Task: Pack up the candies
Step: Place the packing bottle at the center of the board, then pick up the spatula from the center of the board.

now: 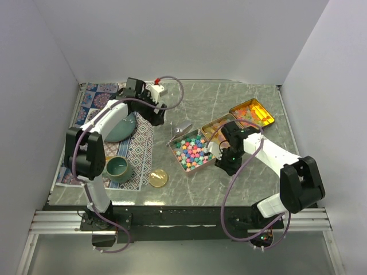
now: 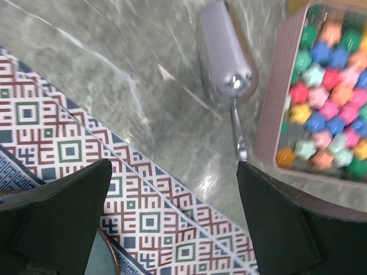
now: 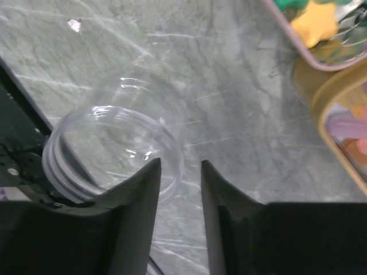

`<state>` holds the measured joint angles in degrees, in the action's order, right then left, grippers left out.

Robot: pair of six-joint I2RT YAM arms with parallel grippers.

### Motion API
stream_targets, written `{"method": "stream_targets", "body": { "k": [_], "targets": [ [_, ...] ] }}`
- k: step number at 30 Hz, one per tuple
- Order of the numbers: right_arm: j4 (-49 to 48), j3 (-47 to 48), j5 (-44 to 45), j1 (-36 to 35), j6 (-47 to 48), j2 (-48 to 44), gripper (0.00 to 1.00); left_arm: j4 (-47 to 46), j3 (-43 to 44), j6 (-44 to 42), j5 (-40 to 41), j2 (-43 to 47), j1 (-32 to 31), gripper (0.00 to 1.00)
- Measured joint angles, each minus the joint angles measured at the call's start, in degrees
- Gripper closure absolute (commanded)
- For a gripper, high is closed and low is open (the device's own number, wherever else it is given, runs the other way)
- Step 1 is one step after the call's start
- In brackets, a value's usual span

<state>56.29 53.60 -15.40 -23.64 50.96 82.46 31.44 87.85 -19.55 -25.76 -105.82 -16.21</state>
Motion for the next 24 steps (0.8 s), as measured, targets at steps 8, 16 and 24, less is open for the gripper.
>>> {"method": "stream_targets", "body": {
  "k": [8, 16, 24],
  "targets": [
    [1.7, 8.5, 0.5, -0.2, -5.5, -0.7, 0.41, 0.9, -6.3, -5.9, -0.5, -1.0, -0.2, 0.03],
    [4.2, 13.1, 0.5, -0.1, -9.9, -3.4, 0.40, -5.2, -4.2, 5.4, 1.9, -3.9, -4.7, 0.03],
    [5.0, 13.1, 0.8, 3.0, -13.0, -4.4, 0.40, -5.2, 11.6, 13.2, 7.9, -15.9, -11.6, 0.03]
  ]
}}
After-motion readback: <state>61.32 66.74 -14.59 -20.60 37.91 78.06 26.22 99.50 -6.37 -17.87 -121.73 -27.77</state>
